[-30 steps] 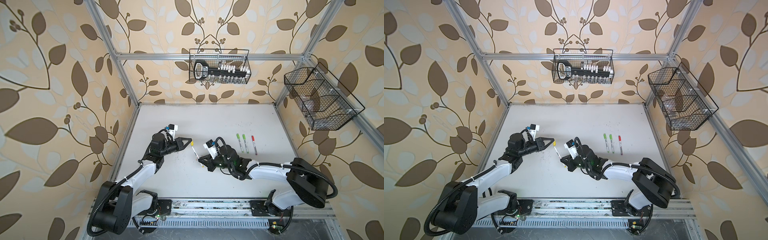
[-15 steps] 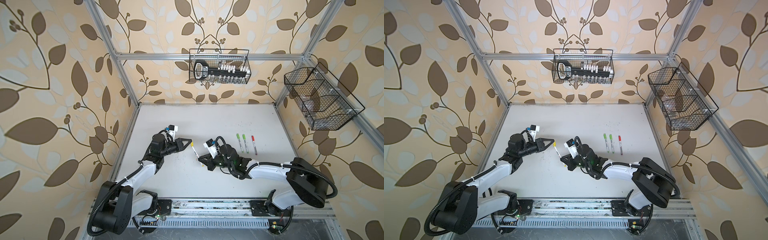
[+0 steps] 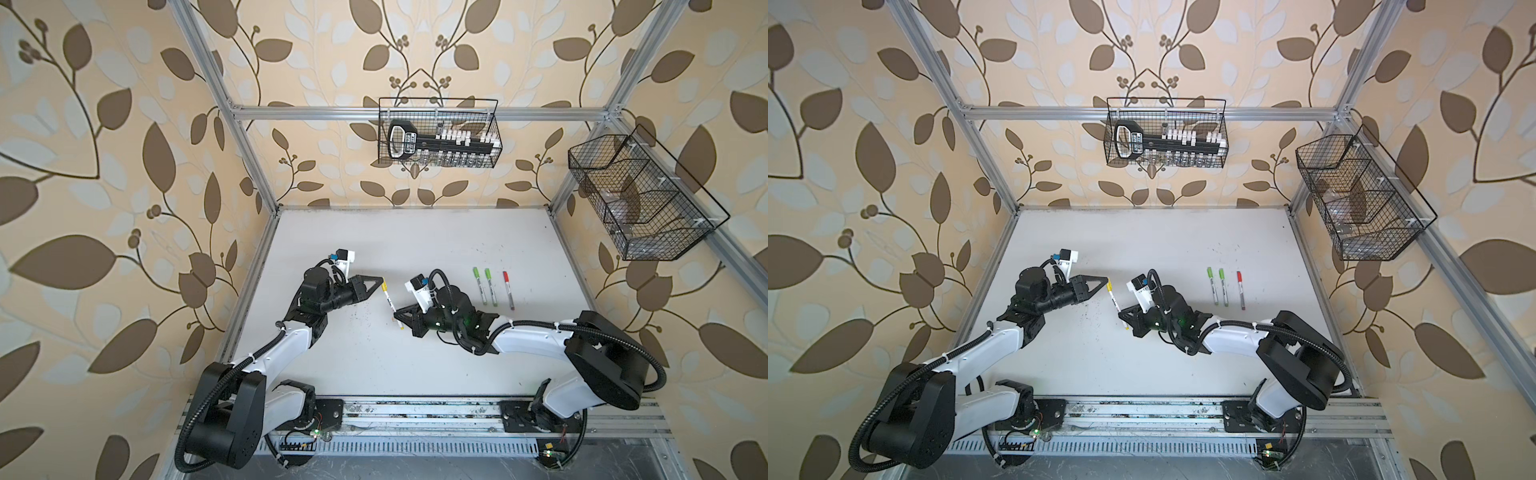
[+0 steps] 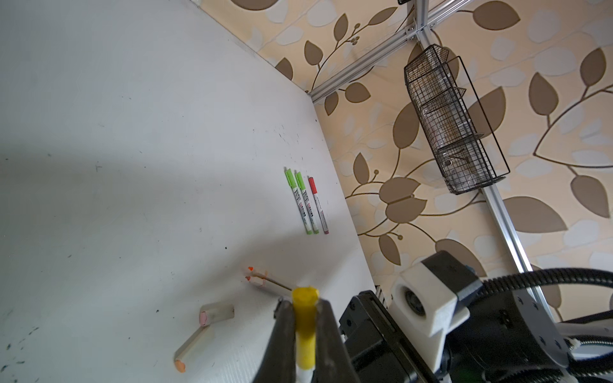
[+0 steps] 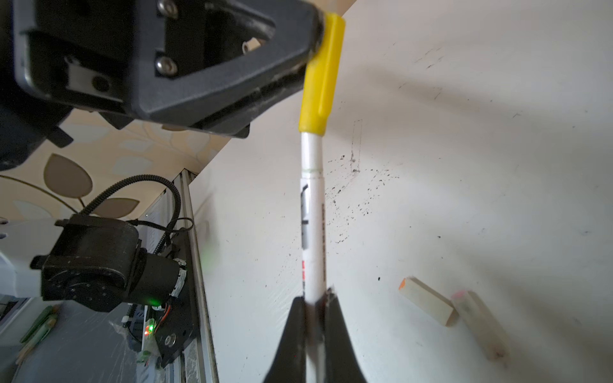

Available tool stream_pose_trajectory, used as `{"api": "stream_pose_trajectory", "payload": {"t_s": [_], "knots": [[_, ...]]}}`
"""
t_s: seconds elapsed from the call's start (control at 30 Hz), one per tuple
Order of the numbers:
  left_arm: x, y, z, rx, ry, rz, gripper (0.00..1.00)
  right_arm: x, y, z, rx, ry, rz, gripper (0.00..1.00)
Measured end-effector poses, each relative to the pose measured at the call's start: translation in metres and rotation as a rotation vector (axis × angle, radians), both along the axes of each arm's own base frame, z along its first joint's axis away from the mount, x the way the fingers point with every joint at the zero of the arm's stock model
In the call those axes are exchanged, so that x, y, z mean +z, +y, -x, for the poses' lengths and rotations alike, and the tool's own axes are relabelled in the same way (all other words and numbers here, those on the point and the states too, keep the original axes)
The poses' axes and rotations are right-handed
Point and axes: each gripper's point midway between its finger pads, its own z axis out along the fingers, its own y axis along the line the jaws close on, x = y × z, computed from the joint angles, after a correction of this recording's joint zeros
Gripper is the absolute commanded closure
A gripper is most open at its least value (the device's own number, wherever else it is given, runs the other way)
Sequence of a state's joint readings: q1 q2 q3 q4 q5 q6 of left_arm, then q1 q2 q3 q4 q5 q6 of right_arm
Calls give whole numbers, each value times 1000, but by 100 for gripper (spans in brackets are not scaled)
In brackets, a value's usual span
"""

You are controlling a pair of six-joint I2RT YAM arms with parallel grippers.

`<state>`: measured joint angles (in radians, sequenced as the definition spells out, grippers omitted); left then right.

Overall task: Insert the pens into the pen caps
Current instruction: 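Lower the yellow cap onto the white marker tip held by the right gripper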

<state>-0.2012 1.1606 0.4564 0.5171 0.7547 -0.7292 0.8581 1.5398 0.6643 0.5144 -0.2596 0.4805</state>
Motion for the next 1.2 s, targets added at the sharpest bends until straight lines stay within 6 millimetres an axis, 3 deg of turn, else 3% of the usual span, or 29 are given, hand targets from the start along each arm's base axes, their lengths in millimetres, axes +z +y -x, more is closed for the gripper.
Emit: {"api": "stream_pose_trajectory", "payload": {"t_s": [0.4,0.6,0.77,1.03,1.2], "knots": [[-3,-7,5,-28,-5,-19,88,13,5,-19,-42,-11,-35,99],[-13,-13,13,-60,23,-47,64,30,5,-33,-48,-56,-63,99],[-10,-13,15,-62,14,-48,54,33,6,-30,-27,-65,-64,99],[9,-18,18,-97,-47,-5,61,52,6,-18,36,-83,-109,99],[21,-21,21,-124,-82,26,78,54,7,-13,74,-68,-131,98]]}}
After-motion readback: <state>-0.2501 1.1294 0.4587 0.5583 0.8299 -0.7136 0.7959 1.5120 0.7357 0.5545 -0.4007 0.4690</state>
